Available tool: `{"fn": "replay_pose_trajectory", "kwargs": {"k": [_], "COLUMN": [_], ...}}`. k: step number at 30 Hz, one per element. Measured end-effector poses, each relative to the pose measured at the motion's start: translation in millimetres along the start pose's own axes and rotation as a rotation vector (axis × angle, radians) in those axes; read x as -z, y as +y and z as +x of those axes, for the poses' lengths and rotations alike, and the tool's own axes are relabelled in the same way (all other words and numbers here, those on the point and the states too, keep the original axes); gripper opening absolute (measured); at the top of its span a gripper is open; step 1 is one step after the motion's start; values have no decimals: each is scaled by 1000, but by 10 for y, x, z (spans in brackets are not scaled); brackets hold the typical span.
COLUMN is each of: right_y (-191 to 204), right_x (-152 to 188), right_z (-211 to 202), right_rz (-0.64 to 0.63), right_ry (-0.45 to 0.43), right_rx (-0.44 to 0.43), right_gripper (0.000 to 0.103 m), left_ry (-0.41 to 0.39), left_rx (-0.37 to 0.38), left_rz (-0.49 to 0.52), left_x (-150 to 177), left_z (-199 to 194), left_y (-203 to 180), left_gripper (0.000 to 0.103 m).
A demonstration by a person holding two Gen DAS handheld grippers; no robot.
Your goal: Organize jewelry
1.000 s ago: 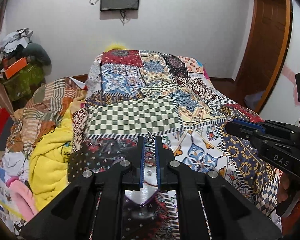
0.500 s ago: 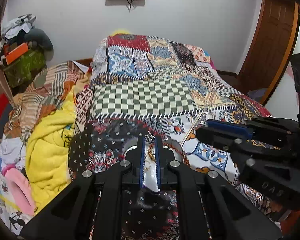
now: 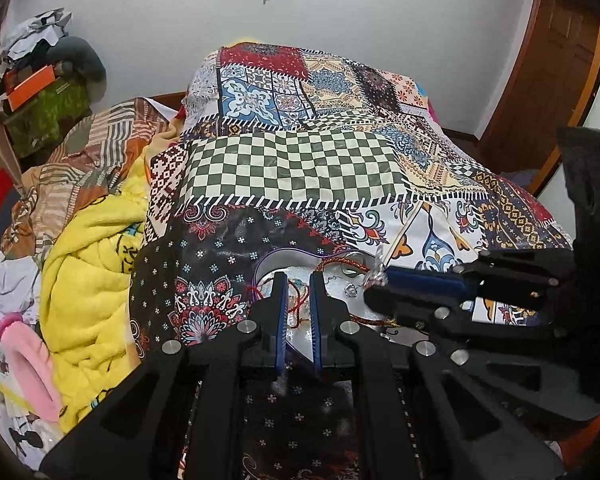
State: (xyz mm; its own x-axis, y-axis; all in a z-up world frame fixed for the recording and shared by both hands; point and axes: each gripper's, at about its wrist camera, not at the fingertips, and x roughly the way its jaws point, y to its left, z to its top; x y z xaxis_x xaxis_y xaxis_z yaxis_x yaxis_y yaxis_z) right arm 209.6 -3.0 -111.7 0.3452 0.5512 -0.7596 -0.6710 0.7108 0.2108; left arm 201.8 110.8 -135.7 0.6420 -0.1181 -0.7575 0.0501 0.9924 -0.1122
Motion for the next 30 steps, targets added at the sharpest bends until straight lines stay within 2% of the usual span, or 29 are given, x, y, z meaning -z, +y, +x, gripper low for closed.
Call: {"fn": "replay_pose_trajectory", "kwargs": {"k": [6,10,14,20,28,30], "right_y": [71,50,36,34,120,150], "right_x": [28,12,3,-73,-124,-126], "right_z": [18,35,-78,-400,-1096,-1272], "right_rz": [-27,-10,1,27,67,71], "right_ry": [22,49,20,-73,-268,-320], "right_rx": [8,13,21,36,58,66], "right_gripper": [13,26,26,26,26,26], "left_ry": [-8,-23,-51,-115,-274,-326], "left_rx": [-20,-31,-40,-53,-83,-93], "left_rz": [-12,-23,-21,-10,19,27], "left_x": [-30,-44,-50,-92,-131,-125], "left_z": [-22,-94,-219,-467,-1063,-1248], "left_y": [29,43,30,-49,-242,-303], "left_gripper": [8,9,9,9,10,14]}}
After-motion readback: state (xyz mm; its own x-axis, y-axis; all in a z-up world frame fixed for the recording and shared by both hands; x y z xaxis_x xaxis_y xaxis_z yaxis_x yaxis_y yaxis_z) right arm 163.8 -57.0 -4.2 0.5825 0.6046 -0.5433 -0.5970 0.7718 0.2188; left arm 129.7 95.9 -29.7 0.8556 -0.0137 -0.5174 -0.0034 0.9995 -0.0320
